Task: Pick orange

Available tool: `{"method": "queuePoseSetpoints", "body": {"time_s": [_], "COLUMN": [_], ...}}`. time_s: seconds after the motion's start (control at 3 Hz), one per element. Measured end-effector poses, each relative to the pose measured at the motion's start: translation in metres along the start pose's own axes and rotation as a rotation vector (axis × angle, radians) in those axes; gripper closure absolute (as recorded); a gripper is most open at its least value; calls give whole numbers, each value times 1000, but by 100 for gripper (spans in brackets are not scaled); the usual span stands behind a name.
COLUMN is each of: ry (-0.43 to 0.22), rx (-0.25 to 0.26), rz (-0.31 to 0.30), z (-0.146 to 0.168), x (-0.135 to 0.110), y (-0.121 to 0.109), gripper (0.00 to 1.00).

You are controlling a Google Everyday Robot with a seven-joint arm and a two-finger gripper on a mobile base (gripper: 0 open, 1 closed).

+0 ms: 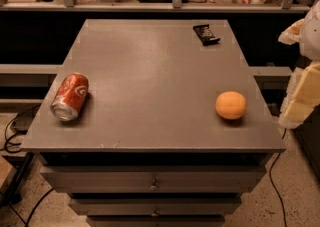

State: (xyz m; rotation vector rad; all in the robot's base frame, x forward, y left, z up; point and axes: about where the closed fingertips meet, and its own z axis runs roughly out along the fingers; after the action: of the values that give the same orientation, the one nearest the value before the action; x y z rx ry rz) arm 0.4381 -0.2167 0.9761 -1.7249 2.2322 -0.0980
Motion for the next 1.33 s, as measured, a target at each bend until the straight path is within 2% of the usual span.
{"method": "queuePoseSetpoints", "body": {"time_s": [0.33, 1.0, 1.33], "ry": [-3, -208, -294], "rx": [3, -96, -142], "rz": [-1, -39, -8], "z": [-1, 44, 76], "x": [-1, -20, -26], "y": [0, -3, -5], "gripper": [0, 0, 0]}}
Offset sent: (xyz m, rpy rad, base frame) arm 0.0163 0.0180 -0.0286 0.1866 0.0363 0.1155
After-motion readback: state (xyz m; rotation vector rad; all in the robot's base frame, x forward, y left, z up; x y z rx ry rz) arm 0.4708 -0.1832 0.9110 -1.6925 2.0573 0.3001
